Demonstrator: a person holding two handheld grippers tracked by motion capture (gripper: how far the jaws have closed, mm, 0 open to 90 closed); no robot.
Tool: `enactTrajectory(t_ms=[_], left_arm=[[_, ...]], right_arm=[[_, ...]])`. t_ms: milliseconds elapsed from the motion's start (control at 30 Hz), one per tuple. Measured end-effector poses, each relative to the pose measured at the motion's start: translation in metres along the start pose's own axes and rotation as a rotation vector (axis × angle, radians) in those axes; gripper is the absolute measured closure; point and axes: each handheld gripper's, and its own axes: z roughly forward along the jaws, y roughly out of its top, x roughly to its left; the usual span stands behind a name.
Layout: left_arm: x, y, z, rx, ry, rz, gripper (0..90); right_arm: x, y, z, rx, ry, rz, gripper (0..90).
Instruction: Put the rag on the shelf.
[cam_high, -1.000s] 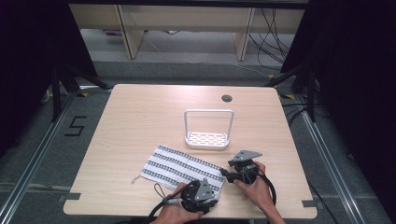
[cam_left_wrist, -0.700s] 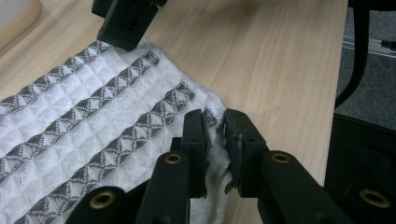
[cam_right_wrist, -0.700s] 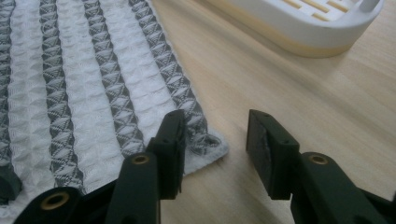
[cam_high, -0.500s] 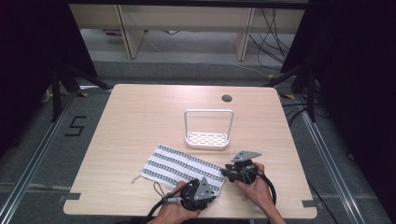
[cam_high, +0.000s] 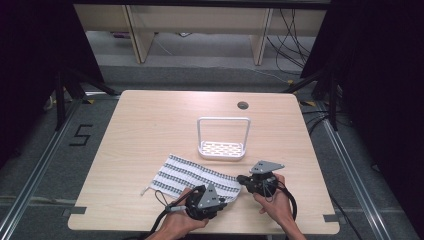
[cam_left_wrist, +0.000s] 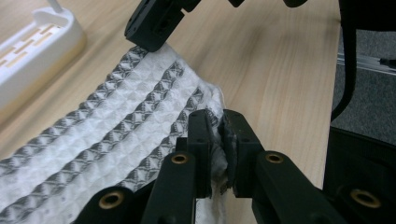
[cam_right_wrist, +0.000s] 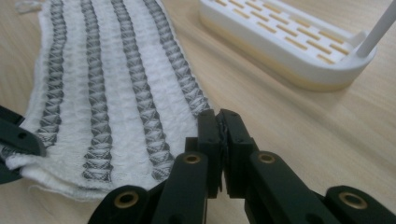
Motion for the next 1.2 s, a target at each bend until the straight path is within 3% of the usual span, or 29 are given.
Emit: enactTrajectory(t_ms=[33,67,167,333,400,467,633,933,1100,1167,1200], left_arm=[[0.000,0.000,0.000,0.000,0.000,0.000,81.4],[0.003,0.001,-0.005,0.023,0.011,0.031,81.4],[0.004,0.004,-0.013,-0.033,-0.001,-0.002,81.4],[0.010,0.016,-0.035,-0.064,0.007,0.009,81.4],[0.013,0.022,-0.045,-0.085,0.014,0.007,81.4],[0.017,0.028,-0.056,-0.099,0.016,0.003,81.4],[0.029,0.041,-0.086,-0.154,0.038,-0.012,81.5],[0.040,0.060,-0.122,-0.201,0.069,-0.012,81.8],[0.043,0.076,-0.142,-0.236,0.079,0.006,81.9],[0.044,0.082,-0.149,-0.245,0.075,0.006,82.0],[0.045,0.085,-0.151,-0.250,0.076,0.009,82.0]], right_arm=[[0.000,0.000,0.000,0.000,0.000,0.000,88.3],[0.001,0.002,-0.003,-0.008,0.001,-0.003,88.3],[0.005,0.013,-0.012,-0.059,0.003,-0.005,88.5],[0.013,0.038,-0.022,-0.113,0.036,-0.022,88.6],[0.017,0.043,-0.024,-0.118,0.035,0.000,88.7],[0.018,0.057,-0.032,-0.139,0.046,-0.028,88.7],[0.023,0.080,-0.045,-0.172,0.057,-0.027,88.8],[0.029,0.113,-0.062,-0.206,0.084,-0.018,88.9],[0.034,0.133,-0.082,-0.247,0.077,-0.079,88.9],[0.036,0.135,-0.087,-0.245,0.080,-0.057,88.9],[0.035,0.138,-0.090,-0.268,0.086,-0.083,89.0]])
